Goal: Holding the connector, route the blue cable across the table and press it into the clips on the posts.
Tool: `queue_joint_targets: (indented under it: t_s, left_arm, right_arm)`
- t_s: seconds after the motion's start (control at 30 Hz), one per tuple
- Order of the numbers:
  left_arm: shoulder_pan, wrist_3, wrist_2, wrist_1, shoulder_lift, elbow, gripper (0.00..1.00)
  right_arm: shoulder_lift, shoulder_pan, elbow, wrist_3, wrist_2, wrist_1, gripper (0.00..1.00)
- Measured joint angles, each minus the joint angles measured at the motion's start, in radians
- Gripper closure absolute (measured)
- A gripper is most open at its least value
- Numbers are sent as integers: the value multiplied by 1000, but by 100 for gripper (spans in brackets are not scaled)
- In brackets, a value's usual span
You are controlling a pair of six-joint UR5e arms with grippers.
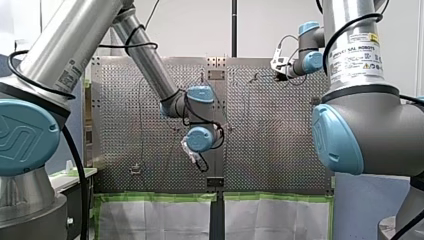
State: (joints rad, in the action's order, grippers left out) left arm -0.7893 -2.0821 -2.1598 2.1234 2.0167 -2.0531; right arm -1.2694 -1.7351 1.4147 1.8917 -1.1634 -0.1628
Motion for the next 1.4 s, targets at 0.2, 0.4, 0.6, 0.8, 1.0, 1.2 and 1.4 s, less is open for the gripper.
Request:
queue_joint_targets:
  t_s: [0.2,0.4,0.6,0.8,1.0,1.2,1.4]
  left_arm:
    - [42,21,9,-26,2,-62,0]
    - [103,79,45,-9,2,-124,0]
    - [165,134,97,0,3,-187,0]
    - [227,151,108,1,3,-249,0]
    - [291,180,111,10,3,-313,0]
    - [320,194,126,29,3,-369,0]
    - [322,195,129,32,3,-380,0]
  right_arm:
    - [1,3,0,0,0,0,100]
    - [2,6,-1,0,-1,-1,100]
    - [4,9,-1,0,-1,-2,100]
    - [4,12,-1,0,-1,-2,100]
    - [5,13,-1,-1,-1,-1,100]
    - [5,11,0,-6,-1,0,100]
    - [4,10,0,-6,-1,0,100]
